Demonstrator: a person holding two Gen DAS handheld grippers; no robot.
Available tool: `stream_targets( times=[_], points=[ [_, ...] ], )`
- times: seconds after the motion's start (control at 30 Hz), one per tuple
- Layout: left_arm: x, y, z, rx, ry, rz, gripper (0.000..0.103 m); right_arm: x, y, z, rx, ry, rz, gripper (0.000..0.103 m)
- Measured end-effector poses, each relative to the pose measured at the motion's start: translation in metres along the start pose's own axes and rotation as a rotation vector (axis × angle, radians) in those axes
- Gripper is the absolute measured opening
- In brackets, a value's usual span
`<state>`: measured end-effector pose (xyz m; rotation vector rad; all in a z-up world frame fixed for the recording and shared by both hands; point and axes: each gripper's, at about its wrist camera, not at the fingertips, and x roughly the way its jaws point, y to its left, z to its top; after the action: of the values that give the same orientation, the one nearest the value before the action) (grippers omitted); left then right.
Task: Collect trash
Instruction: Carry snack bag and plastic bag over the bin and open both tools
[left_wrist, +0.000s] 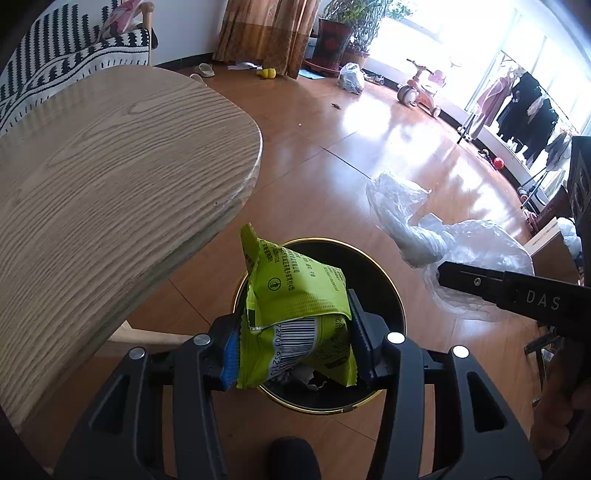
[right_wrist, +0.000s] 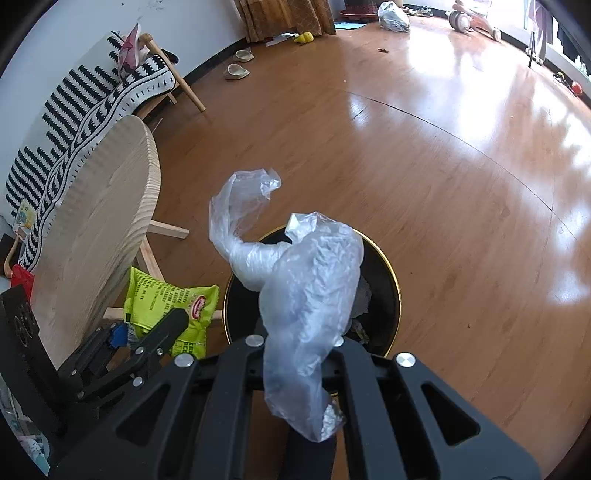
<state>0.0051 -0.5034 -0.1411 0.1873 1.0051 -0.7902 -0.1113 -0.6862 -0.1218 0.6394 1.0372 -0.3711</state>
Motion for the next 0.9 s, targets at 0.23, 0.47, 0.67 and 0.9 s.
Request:
stream_targets(
  times=[0.23, 0.47, 0.67, 0.9],
  points=[
    [0.002, -0.001, 0.000, 0.001, 0.007, -0.001, 0.048, 0.001, -0.004, 0.003, 0.011, 0.009, 0.007, 0.002],
    [0.002, -0.002, 0.000, 0.002, 0.008, -0.002, 0.048, 0.000, -0.006, 0.004, 0.023, 0.002, 0.009, 0.068],
    [0.005, -0.002, 0.000, 0.006, 0.011, -0.002, 0.048, -0.010, -0.004, 0.007, 0.024, -0.043, 0.015, 0.081],
    [0.008, -0.007, -0.004, 0.015, 0.017, -0.027, 0.049, -0.013, -0.003, 0.008, 0.034, -0.062, -0.001, 0.081]
  ],
)
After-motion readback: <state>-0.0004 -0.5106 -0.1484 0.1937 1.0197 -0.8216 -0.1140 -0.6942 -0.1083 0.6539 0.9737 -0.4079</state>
